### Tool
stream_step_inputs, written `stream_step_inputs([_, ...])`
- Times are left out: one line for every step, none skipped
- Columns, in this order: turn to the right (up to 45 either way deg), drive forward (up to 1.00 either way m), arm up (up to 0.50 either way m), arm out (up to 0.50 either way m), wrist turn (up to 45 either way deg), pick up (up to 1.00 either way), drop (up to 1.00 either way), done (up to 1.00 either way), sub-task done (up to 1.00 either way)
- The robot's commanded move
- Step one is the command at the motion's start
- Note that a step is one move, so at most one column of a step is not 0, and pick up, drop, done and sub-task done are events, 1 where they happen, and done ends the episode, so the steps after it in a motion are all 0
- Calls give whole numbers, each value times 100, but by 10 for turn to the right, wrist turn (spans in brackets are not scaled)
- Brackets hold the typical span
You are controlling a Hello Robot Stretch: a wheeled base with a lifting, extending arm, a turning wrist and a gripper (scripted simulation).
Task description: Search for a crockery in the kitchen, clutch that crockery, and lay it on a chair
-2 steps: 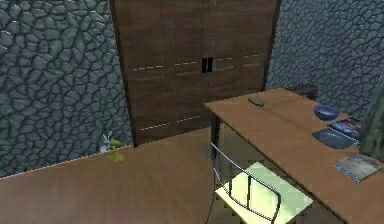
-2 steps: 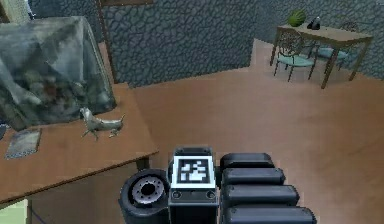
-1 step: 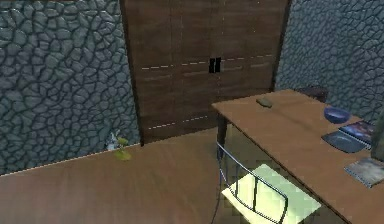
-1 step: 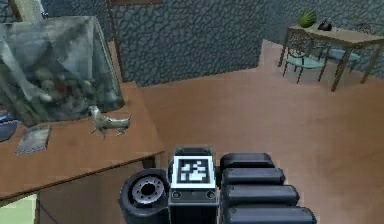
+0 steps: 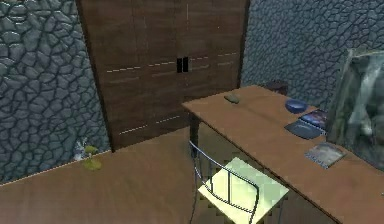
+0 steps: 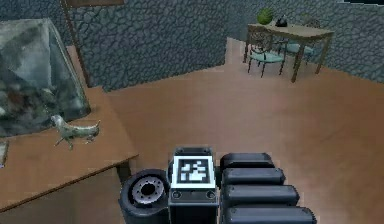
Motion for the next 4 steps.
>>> stream_step_inputs([450, 0, 0, 0, 0, 0, 0, 0, 0])
stream_step_inputs([240, 0, 0, 0, 0, 0, 0, 0, 0])
stream_step_inputs([0, 25, 0, 0, 0, 0, 0, 0, 0])
stream_step_inputs([-450, 0, 0, 0, 0, 0, 0, 0, 0])
